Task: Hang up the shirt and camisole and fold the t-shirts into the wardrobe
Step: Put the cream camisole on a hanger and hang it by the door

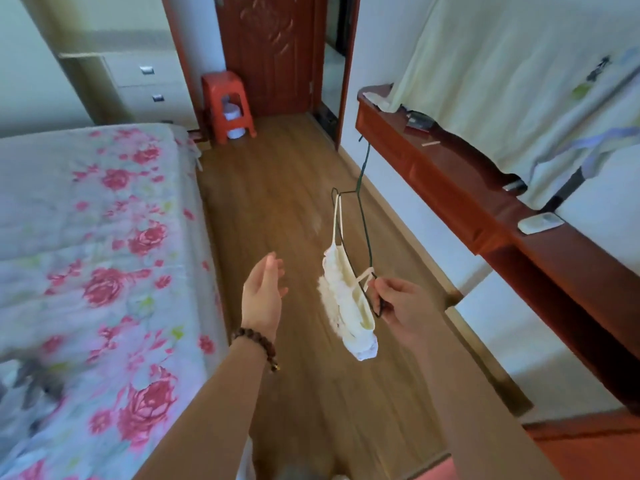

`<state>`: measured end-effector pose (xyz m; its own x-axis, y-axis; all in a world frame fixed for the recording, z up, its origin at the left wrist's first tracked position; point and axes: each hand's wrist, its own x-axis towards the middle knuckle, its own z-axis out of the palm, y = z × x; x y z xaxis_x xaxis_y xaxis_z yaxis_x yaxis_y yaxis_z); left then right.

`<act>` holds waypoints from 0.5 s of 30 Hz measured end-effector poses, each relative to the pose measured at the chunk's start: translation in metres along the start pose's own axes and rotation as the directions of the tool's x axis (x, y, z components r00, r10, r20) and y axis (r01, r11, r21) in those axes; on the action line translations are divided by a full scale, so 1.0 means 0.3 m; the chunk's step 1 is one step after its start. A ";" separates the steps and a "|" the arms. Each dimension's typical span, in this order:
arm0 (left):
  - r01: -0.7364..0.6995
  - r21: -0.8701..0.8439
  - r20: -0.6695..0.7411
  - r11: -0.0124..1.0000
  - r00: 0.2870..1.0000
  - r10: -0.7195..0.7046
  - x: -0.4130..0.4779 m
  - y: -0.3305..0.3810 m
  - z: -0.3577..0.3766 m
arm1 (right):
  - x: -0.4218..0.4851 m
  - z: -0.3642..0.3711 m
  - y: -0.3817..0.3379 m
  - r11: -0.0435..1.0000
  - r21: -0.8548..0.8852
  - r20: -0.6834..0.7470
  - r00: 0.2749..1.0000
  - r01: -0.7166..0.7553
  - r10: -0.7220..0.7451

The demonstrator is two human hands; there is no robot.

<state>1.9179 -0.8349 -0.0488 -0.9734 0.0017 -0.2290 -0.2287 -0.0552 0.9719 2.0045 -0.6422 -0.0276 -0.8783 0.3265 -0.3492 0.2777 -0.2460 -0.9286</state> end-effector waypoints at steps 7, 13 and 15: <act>-0.011 -0.035 -0.134 0.999 0.991 0.006 0.260 0.054 0.074 | 0.371 0.084 -0.161 1.000 0.008 0.139 0.990 -0.012 0.011; -0.033 -0.064 -0.203 0.997 0.979 0.019 0.618 0.127 0.087 | 0.749 0.252 -0.251 0.999 0.014 0.228 0.973 -0.050 0.046; -0.050 -0.072 -0.206 0.996 0.978 0.034 0.764 0.163 0.082 | 0.886 0.321 -0.283 0.998 0.025 0.232 0.972 -0.053 0.046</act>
<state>1.6833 -0.8126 -0.0523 -0.9575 -0.2055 -0.2022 -0.1787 -0.1272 0.9756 1.7099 -0.6223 -0.0295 -0.9308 0.0940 -0.3531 0.3145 -0.2857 -0.9052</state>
